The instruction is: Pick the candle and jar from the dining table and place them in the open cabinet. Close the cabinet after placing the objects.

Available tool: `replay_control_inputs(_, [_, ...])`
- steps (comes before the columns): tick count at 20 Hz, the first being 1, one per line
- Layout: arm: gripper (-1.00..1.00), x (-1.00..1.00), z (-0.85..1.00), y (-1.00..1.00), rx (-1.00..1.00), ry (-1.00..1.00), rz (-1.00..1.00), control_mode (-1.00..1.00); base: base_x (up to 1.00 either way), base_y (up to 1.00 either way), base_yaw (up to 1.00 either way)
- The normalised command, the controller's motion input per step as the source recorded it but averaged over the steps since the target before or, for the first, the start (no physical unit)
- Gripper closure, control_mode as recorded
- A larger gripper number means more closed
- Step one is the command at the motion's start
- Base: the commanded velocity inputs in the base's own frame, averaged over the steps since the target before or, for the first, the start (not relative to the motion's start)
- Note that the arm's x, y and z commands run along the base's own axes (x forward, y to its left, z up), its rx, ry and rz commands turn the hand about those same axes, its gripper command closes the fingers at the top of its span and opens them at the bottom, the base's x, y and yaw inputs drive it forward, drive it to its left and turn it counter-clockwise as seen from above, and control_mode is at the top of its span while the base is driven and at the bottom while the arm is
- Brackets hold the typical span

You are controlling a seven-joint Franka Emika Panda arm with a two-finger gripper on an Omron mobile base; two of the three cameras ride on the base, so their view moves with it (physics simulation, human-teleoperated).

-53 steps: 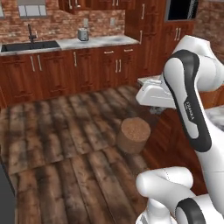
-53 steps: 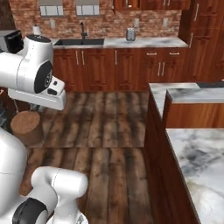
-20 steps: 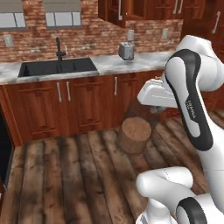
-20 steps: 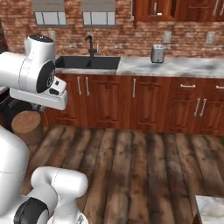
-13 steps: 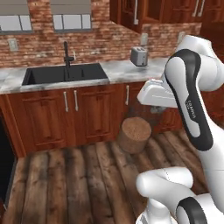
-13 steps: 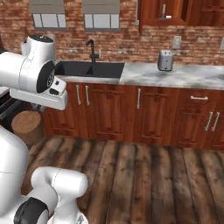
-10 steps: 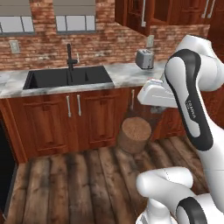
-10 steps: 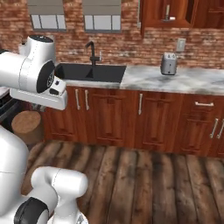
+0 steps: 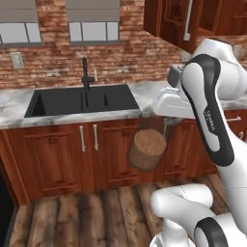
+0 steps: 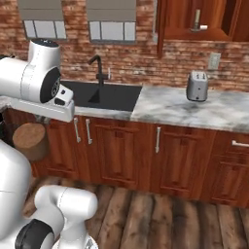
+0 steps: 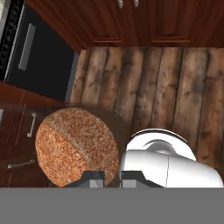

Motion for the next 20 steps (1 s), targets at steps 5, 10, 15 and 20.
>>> replay_control_inputs(5, [1.00, 0.00, 0.00, 0.00, 0.00, 0.00, 0.00, 1.00, 0.58, -0.69, 0.10])
replay_control_inputs(10, [1.00, 0.00, 0.00, 0.00, 0.00, 0.00, 0.00, 1.00, 0.23, -0.80, 0.01])
replay_control_inputs(15, [1.00, 0.00, 0.00, 0.00, 0.00, 0.00, 0.00, 1.00, 0.26, -0.69, 0.00])
replay_control_inputs(20, [1.00, 0.00, 0.00, 0.00, 0.00, 0.00, 0.00, 1.00, 0.73, -0.58, 0.01])
